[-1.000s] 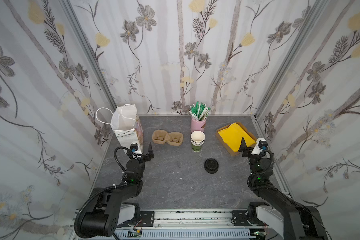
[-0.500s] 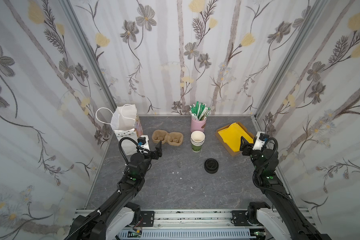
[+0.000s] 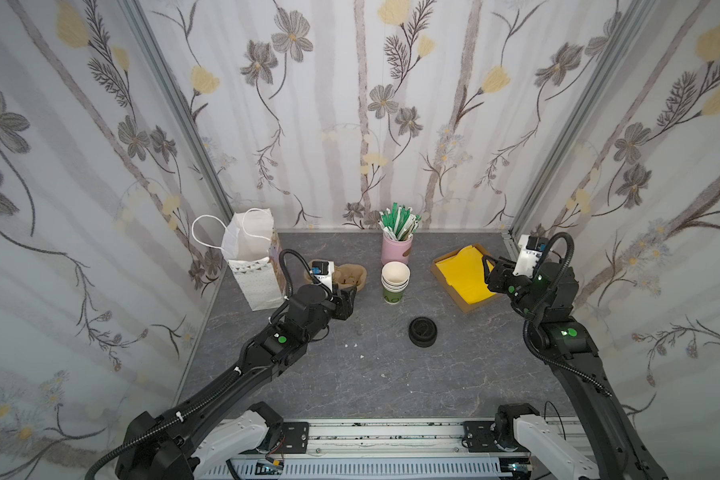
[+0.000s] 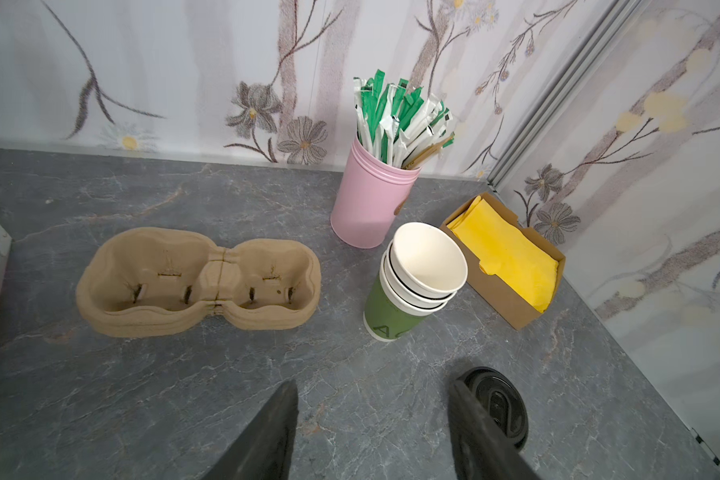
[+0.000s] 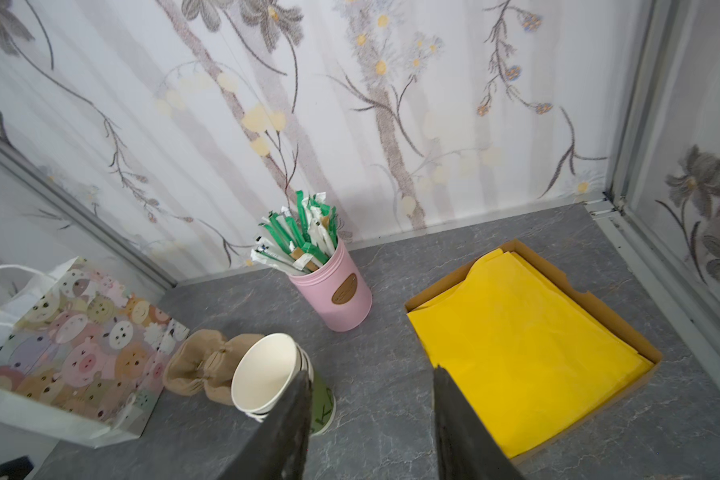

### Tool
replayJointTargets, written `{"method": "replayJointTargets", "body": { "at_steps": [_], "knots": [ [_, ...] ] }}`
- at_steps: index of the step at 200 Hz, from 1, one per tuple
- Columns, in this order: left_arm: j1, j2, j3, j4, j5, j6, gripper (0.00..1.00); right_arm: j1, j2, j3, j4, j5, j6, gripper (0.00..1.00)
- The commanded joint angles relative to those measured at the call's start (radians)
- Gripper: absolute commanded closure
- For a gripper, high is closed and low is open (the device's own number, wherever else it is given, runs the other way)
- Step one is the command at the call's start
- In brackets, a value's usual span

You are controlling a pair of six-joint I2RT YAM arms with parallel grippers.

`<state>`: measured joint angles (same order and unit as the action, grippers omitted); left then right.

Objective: Pack the takeout coffee
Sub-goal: 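Reach the right gripper over the paper cup stack while the left gripper approaches, then insert the right gripper into the top cup while the left steadies the stack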

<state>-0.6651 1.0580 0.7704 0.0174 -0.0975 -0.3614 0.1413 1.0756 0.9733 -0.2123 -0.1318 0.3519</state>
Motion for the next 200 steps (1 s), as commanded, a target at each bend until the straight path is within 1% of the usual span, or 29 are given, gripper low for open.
{"method": "replayJointTargets", "body": {
  "at_steps": [1, 21, 39, 46, 56, 75, 78, 98, 104, 122, 135, 142, 160, 173, 200],
  "knots": [
    [-0.022, 0.069, 0.08, -0.121, -0.028, -0.106, 0.48, 0.082, 0.074, 0.092, -0.159, -0.014, 0.025, 0.58],
    [-0.031, 0.14, 0.143, -0.149, -0.001, -0.154, 0.5, 0.177, 0.182, 0.183, -0.197, -0.002, 0.045, 0.63],
    [-0.031, 0.185, 0.181, -0.159, -0.007, -0.223, 0.54, 0.249, 0.299, 0.283, -0.235, 0.003, 0.073, 0.64],
    [-0.031, 0.196, 0.191, -0.159, -0.008, -0.249, 0.54, 0.27, 0.348, 0.321, -0.244, -0.003, 0.09, 0.67],
    [-0.031, 0.235, 0.202, -0.157, -0.004, -0.273, 0.54, 0.29, 0.411, 0.365, -0.248, -0.027, 0.119, 0.72],
    [-0.031, 0.303, 0.231, -0.157, 0.019, -0.3, 0.54, 0.319, 0.512, 0.428, -0.256, -0.063, 0.159, 0.73],
    [-0.031, 0.313, 0.237, -0.157, 0.023, -0.305, 0.54, 0.325, 0.547, 0.438, -0.259, -0.063, 0.161, 0.73],
    [-0.03, 0.394, 0.289, -0.157, 0.061, -0.338, 0.54, 0.35, 0.66, 0.549, -0.351, -0.049, 0.16, 0.74],
    [-0.029, 0.419, 0.306, -0.157, 0.075, -0.344, 0.54, 0.357, 0.695, 0.593, -0.383, -0.046, 0.149, 0.77],
    [-0.027, 0.486, 0.36, -0.156, 0.103, -0.353, 0.55, 0.39, 0.771, 0.701, -0.434, -0.04, 0.077, 0.78],
    [-0.021, 0.527, 0.392, -0.157, 0.129, -0.367, 0.58, 0.412, 0.808, 0.747, -0.445, -0.034, 0.017, 0.86],
    [-0.016, 0.545, 0.404, -0.156, 0.146, -0.385, 0.59, 0.419, 0.827, 0.769, -0.45, -0.028, -0.01, 0.88],
    [0.004, 0.593, 0.428, -0.156, 0.196, -0.429, 0.6, 0.429, 0.873, 0.807, -0.463, -0.044, -0.077, 0.88],
    [0.019, 0.616, 0.438, -0.155, 0.23, -0.453, 0.63, 0.428, 0.899, 0.833, -0.481, -0.043, -0.111, 0.88],
    [0.042, 0.627, 0.428, -0.152, 0.246, -0.473, 0.63, 0.432, 0.926, 0.841, -0.49, -0.04, -0.179, 0.87]
  ]
}}
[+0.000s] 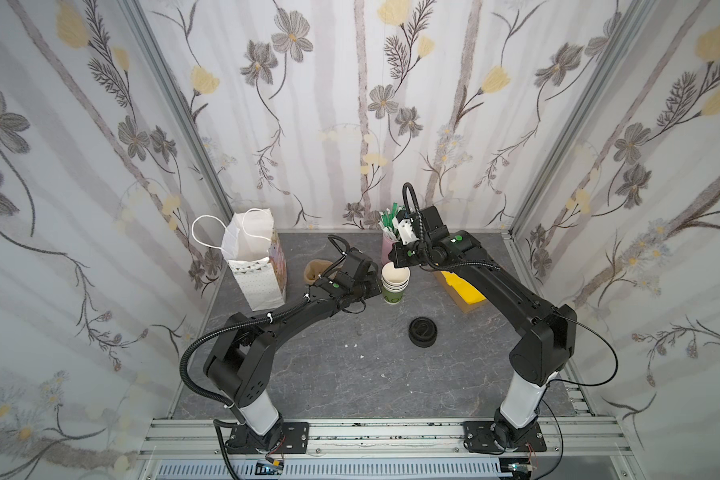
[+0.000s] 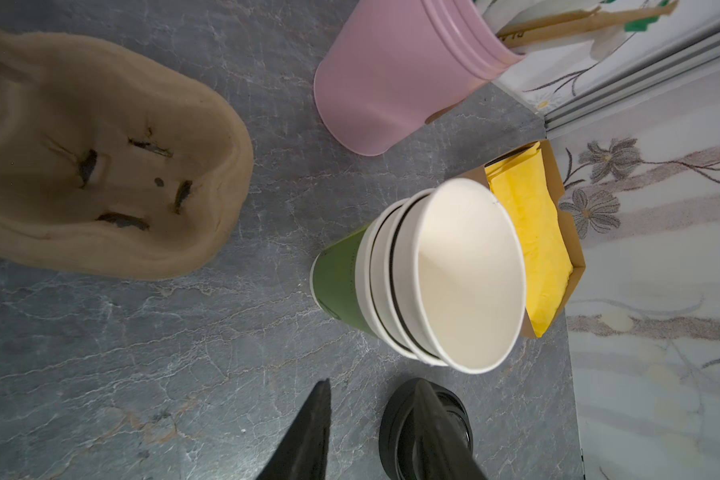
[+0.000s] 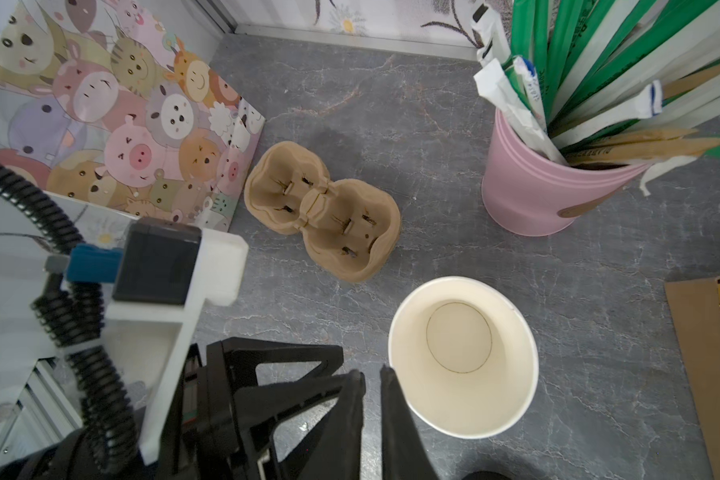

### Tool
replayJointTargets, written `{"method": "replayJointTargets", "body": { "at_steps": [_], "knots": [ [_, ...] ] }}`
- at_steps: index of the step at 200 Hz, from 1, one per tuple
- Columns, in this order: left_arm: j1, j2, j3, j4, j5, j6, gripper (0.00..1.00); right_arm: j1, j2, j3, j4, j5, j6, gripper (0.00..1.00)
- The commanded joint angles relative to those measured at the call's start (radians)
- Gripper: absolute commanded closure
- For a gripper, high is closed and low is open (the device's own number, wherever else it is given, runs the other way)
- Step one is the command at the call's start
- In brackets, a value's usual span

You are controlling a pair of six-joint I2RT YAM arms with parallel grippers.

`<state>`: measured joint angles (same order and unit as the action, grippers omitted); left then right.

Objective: Pack the takeout coffee
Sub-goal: 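Insert the right gripper into the top cup while the left steadies the stack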

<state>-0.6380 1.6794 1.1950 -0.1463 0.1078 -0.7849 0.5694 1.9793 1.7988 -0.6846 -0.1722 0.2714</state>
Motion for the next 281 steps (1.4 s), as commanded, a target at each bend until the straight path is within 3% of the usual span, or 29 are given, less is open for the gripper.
{"method": "replayJointTargets", "body": {
  "at_steps": [1, 85, 251, 281],
  "knots": [
    [0.015, 0.005, 0.003, 0.011, 0.041, -0.052, 0.63, 0.005, 0.024, 0.016, -0.019, 0.0, -0.1, 0.87],
    [0.051, 0.069, 0.008, 0.055, 0.112, -0.125, 0.62, 0.017, 0.145, 0.097, -0.124, 0.014, -0.159, 0.79],
    [0.092, 0.073, -0.092, 0.288, 0.227, -0.22, 0.62, 0.018, 0.226, 0.169, -0.205, 0.033, -0.155, 0.81],
    [0.1, 0.081, -0.129, 0.406, 0.277, -0.266, 0.62, 0.019, 0.249, 0.202, -0.231, 0.016, -0.161, 0.8]
  ]
}}
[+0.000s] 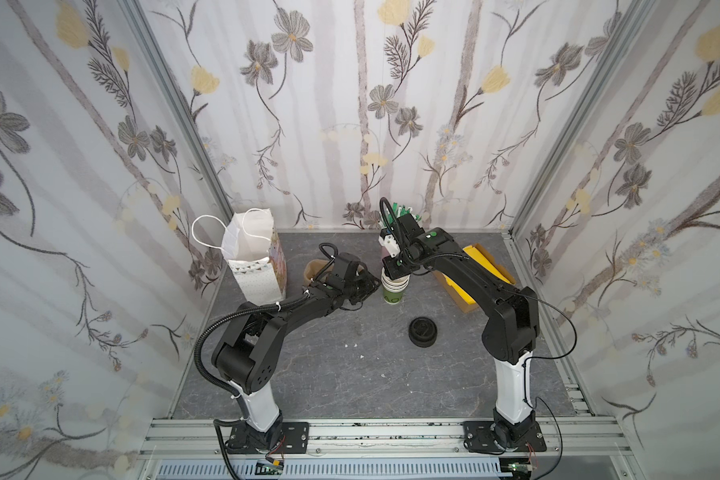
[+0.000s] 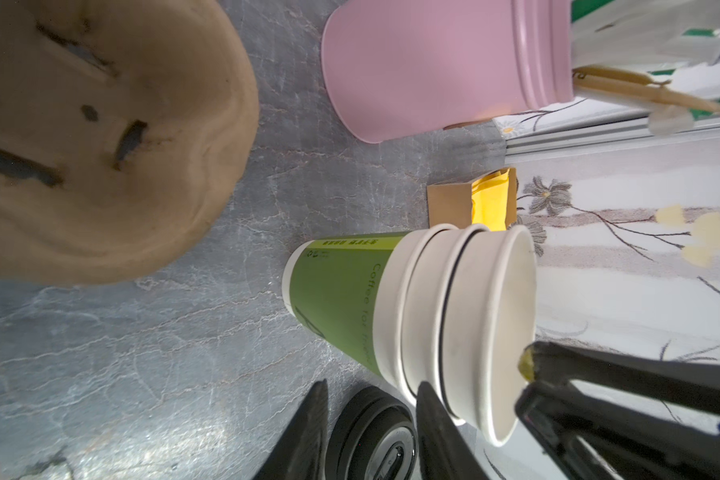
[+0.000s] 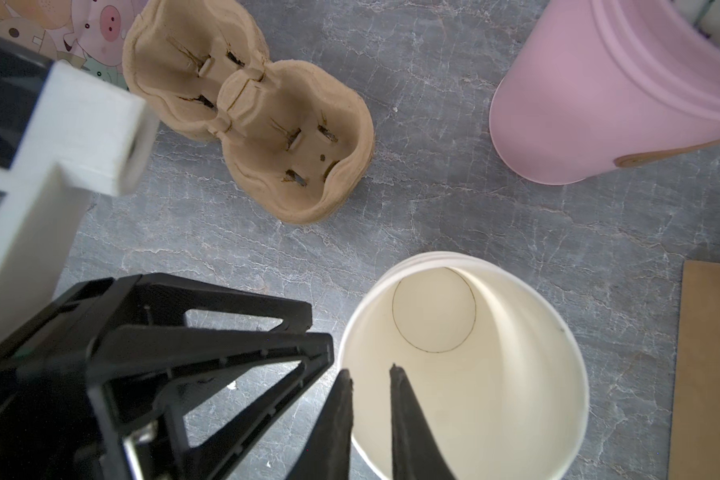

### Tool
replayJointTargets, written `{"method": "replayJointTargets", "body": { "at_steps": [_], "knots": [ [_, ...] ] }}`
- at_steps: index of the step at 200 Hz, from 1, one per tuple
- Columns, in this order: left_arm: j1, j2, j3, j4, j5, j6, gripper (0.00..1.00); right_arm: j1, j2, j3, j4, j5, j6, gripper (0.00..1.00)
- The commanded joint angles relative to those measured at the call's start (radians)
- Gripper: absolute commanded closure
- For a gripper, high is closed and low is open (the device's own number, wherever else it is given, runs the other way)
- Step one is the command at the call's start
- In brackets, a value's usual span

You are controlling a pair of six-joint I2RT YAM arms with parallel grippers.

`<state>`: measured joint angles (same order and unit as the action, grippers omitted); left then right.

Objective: Pack the takeout coffee
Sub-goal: 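Insert the right gripper into the top cup while the left steadies the stack, then lift the black 'GOOD' cup out with the right gripper while the left holds the stack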

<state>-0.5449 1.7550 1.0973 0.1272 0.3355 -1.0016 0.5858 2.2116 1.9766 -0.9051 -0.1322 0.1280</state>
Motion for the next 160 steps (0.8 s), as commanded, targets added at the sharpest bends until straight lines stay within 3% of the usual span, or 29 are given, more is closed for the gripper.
{"method": "replayJointTargets", "body": {
  "at_steps": [1, 160],
  "knots": [
    [0.007, 0.006, -0.033, 0.137, 0.051, -0.051, 0.62, 0.002, 0.016, 0.025, -0.011, -0.025, -0.017, 0.8],
    [0.028, 0.037, -0.053, 0.19, 0.101, -0.071, 0.62, 0.008, 0.062, 0.067, -0.045, -0.056, 0.001, 0.83]
  ]
}}
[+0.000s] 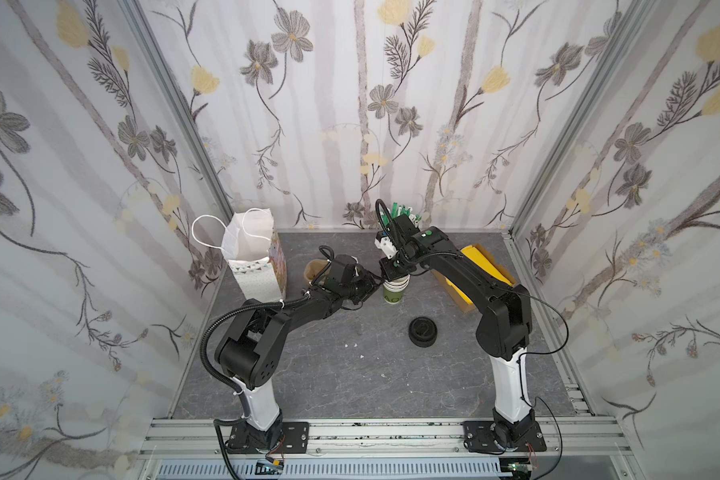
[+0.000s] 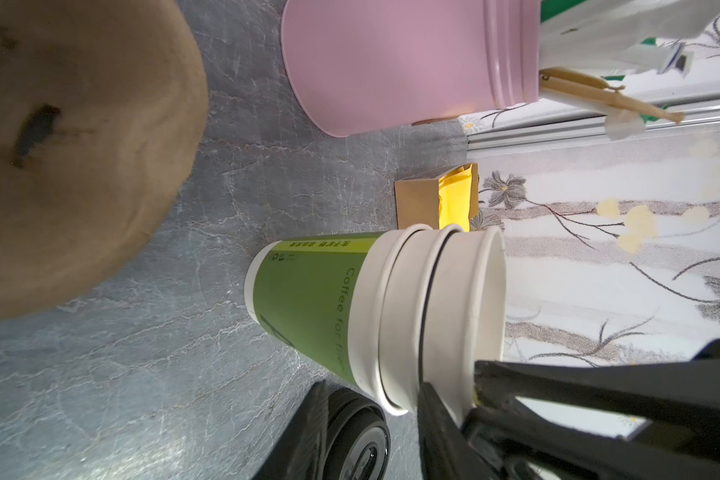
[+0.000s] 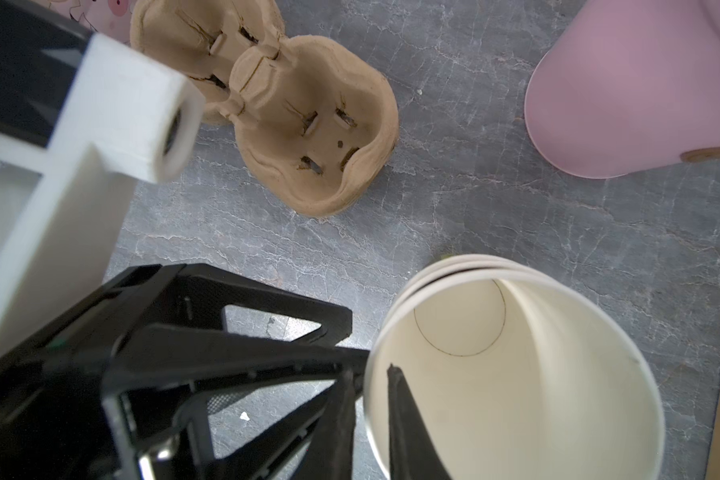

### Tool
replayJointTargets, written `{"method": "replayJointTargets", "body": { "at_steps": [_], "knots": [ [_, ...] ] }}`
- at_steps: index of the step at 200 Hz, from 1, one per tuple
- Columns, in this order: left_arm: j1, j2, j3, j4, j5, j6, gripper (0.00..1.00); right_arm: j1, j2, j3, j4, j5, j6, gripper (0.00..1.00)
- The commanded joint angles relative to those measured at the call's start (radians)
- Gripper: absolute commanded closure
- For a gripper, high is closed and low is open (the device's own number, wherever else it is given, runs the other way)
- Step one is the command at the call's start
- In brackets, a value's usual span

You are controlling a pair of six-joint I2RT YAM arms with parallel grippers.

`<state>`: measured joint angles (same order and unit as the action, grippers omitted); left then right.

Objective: Pack the takeout coffee
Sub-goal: 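Lift the black 'GOOD' cup out with the right gripper while the left holds the stack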

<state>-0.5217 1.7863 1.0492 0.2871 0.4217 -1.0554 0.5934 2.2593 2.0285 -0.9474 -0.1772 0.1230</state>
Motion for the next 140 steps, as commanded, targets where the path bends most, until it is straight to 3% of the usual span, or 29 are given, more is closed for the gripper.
{"method": "replayJointTargets", "body": {
  "at_steps": [1, 140],
  "knots": [
    [0.005, 0.005, -0.005, 0.03, 0.015, -0.017, 0.62, 0.0, 0.014, 0.016, -0.003, -0.011, 0.006, 0.83],
    [0.014, 0.002, -0.012, 0.034, 0.044, -0.001, 0.61, 0.009, 0.026, 0.026, -0.016, 0.002, 0.043, 0.9]
  ]
}}
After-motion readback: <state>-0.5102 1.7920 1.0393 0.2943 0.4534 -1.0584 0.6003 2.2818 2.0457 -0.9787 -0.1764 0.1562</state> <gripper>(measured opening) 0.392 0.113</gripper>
